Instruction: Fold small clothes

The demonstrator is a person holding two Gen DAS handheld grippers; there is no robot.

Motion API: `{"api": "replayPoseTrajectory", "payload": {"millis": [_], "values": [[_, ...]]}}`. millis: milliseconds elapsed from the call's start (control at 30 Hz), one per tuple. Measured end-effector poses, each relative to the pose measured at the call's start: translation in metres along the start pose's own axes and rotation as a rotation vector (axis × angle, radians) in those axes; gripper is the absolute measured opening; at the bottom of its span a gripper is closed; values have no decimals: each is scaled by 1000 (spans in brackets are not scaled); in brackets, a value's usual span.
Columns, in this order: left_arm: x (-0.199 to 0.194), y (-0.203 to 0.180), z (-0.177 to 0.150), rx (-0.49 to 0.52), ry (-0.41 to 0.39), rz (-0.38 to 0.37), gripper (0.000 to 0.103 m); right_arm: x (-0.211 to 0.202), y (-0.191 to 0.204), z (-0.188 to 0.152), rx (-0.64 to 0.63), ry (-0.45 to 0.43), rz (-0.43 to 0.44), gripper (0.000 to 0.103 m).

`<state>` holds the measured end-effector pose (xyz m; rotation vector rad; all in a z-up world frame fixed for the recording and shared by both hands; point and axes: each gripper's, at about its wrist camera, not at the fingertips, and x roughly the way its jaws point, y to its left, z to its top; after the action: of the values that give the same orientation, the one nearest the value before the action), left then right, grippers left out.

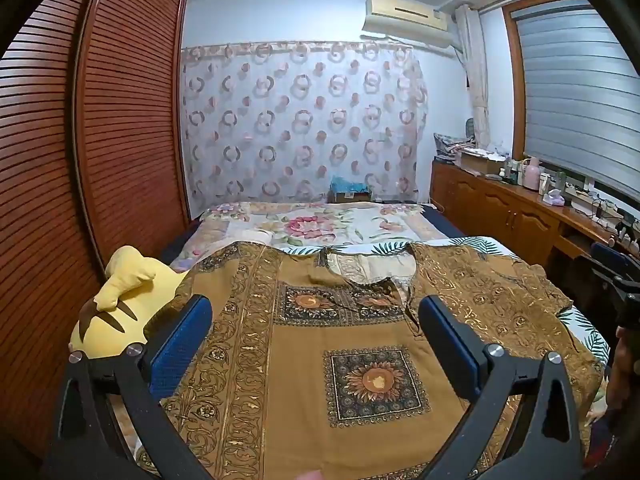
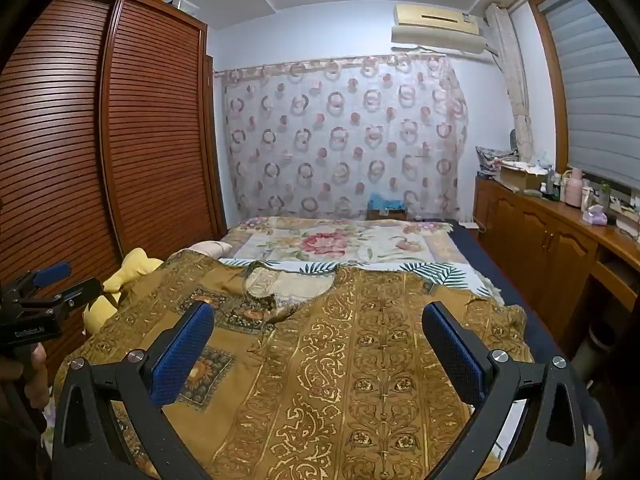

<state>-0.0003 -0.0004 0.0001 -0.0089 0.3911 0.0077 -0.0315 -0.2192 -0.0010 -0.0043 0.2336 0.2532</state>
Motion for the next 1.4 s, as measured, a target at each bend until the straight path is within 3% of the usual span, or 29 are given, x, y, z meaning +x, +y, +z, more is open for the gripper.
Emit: {"api": "replayPoseTrajectory", "payload": {"millis": [1400], "values": [[-4, -2, 8, 13, -10, 3, 103, 1, 2, -2, 10, 8, 4, 103]]}}
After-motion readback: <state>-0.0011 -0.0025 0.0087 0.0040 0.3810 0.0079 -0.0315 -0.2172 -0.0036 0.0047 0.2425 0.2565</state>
